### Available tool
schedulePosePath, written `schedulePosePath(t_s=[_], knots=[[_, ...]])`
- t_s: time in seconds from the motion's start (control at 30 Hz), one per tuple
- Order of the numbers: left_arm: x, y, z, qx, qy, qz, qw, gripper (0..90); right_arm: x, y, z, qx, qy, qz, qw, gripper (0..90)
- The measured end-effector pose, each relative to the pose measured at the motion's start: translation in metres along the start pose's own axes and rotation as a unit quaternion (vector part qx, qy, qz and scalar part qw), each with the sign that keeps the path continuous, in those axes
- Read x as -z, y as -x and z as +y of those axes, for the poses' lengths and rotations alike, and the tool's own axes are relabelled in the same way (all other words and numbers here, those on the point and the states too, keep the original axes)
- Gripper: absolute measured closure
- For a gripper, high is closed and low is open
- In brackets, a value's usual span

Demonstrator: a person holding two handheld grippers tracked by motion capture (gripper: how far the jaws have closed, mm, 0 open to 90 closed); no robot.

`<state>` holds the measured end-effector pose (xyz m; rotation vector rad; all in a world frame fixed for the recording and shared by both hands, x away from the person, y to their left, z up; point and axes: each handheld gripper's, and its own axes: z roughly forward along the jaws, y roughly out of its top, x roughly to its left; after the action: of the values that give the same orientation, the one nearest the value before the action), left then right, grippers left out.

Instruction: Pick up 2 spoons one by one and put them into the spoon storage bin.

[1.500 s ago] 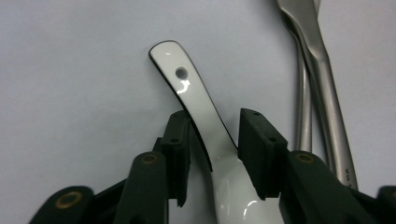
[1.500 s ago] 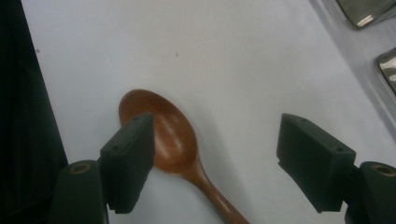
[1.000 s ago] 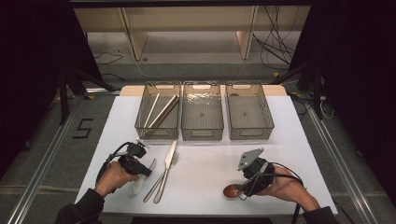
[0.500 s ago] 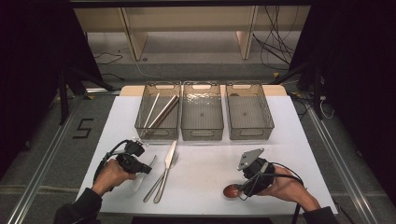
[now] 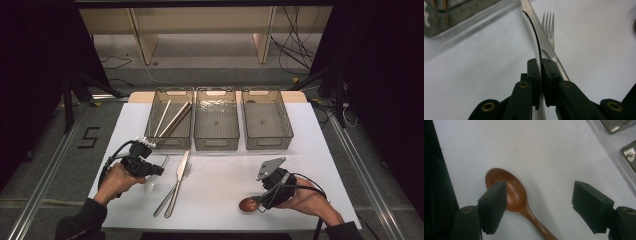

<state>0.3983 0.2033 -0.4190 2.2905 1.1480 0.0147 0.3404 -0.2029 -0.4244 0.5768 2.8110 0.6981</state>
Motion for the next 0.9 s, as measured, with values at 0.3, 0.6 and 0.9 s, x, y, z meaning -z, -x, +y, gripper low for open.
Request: schedulePosePath(t_s=[0.3, 0.6, 0.9], knots=[[0.004, 0.005, 0.025, -0.023, 0.031, -0.001, 0.9993, 85.2, 0.0, 0.002, -0.001, -0.004, 0.0, 0.001, 1.0, 29.1], [0.0, 0.003, 0.058, -0.027, 0.052, -0.009, 0.9982, 85.1, -0.001, 0.001, -0.001, -0.004, 0.0, 0.001, 1.0, 29.1], [0.003, 0.003, 0.085, -0.029, 0.083, -0.006, 0.9961, 85.1, 0.0, 0.002, -0.002, -0.005, 0.0, 0.002, 1.0, 29.1]])
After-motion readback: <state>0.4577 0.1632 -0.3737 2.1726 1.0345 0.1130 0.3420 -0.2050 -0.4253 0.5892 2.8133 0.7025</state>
